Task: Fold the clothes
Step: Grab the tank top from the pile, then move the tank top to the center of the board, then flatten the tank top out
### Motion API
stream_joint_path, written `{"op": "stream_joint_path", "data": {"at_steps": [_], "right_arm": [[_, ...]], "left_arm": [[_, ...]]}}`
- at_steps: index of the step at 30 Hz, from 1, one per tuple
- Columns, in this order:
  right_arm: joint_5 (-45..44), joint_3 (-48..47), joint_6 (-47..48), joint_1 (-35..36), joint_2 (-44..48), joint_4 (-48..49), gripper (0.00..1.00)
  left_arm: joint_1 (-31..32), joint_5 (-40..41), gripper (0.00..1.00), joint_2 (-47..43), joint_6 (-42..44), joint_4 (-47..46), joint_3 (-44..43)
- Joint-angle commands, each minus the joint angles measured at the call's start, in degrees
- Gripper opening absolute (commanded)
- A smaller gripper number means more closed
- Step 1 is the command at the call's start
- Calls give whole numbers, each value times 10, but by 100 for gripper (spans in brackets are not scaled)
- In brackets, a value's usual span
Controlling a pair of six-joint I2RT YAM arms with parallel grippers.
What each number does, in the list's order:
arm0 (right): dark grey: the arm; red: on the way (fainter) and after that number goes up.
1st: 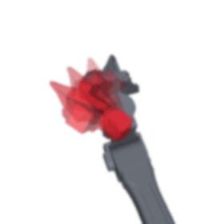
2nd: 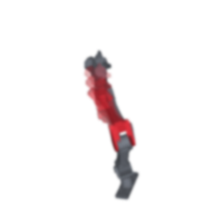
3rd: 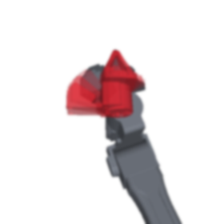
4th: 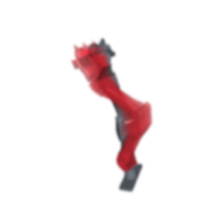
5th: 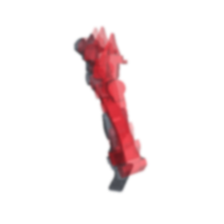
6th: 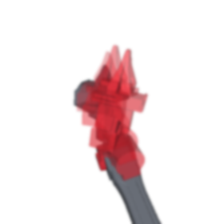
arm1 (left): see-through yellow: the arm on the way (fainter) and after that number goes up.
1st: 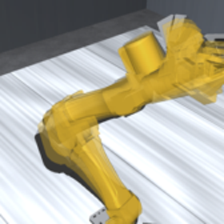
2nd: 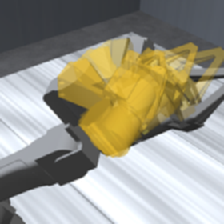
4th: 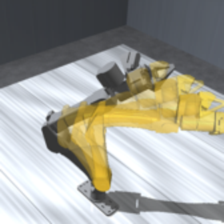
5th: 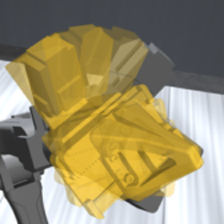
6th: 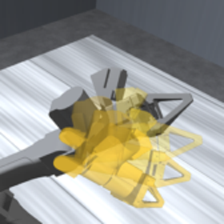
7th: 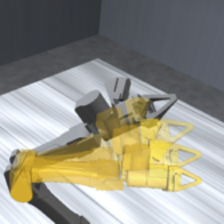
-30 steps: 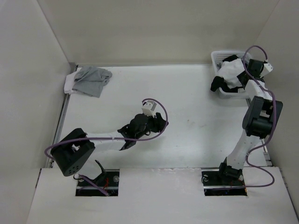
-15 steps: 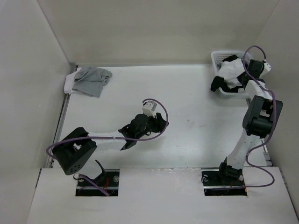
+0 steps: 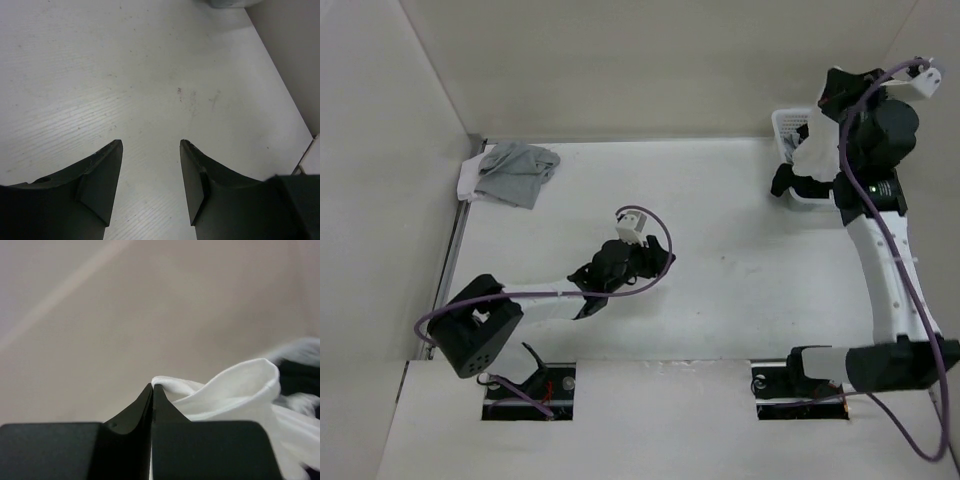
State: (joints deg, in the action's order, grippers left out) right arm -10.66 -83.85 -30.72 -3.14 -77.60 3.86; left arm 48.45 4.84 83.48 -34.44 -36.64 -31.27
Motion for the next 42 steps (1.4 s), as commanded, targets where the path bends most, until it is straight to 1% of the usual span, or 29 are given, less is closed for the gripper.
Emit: {"op": "stream_joint_path", "data": {"at_steps": [1, 2, 3, 4, 5, 6, 7, 9, 10, 12, 14, 18, 19, 22, 25, 28, 30, 31, 32, 33, 34, 37, 40, 42], "right_arm": [[5, -66, 51, 114, 94, 36, 0], [5, -73, 64, 147, 108, 34, 0], [5, -77, 72, 179, 122, 31, 0], [6, -78, 75, 192, 128, 29, 0], [12, -77, 82, 233, 147, 32, 0], [21, -73, 94, 289, 164, 43, 0], [21, -62, 101, 327, 171, 47, 1], [15, -13, 89, 366, 183, 56, 2], [12, 24, 76, 381, 188, 66, 3], [12, 148, 24, 413, 189, 109, 5], [27, 233, -15, 428, 141, 150, 4], [48, 294, -66, 427, 40, 164, 3], [45, 329, -68, 426, 25, 186, 3], [28, 376, -72, 419, 33, 194, 3], [19, 417, -84, 403, 53, 191, 4], [20, 446, -98, 382, 60, 193, 5], [18, 456, -106, 368, 51, 194, 18], [21, 457, -109, 360, 41, 191, 31], [21, 458, -109, 356, 38, 190, 36], [18, 463, -110, 351, 34, 187, 44], [13, 474, -114, 346, 35, 186, 47], [2, 502, -129, 326, 37, 184, 47], [14, 507, -135, 310, 13, 155, 47], [13, 506, -133, 309, 0, 136, 48]], "left_arm": [[-48, 1, 48, -81, -25, -12, 19], [-58, 2, 48, -94, -30, -5, 22], [-83, 5, 48, -124, -44, 13, 28], [-98, 6, 48, -142, -51, 25, 31], [-123, 8, 48, -171, -61, 46, 35], [-159, 9, 48, -209, -77, 75, 40], [-181, 9, 49, -233, -88, 93, 44], [-215, 10, 50, -270, -106, 118, 51], [-233, 14, 51, -289, -114, 128, 57], [-255, 19, 52, -313, -124, 140, 67], [-269, 15, 52, -323, -128, 154, 73], [-267, 18, 52, -320, -117, 181, 73], [-263, 18, 52, -311, -115, 184, 75], [-243, 18, 52, -282, -102, 188, 81], [-207, 19, 50, -242, -89, 199, 80], [-134, 20, 48, -200, -50, 208, 70], [-77, 30, 47, -186, -25, 212, 62], [-45, 45, 47, -179, -15, 213, 58], [-20, 61, 47, -175, -12, 217, 53], [7, 81, 47, -172, -8, 224, 47], [35, 102, 47, -168, -3, 232, 39], [104, 157, 48, -134, 22, 247, 4], [118, 191, 48, -91, 29, 273, -25], [116, 202, 50, -83, 24, 279, -28]]}}
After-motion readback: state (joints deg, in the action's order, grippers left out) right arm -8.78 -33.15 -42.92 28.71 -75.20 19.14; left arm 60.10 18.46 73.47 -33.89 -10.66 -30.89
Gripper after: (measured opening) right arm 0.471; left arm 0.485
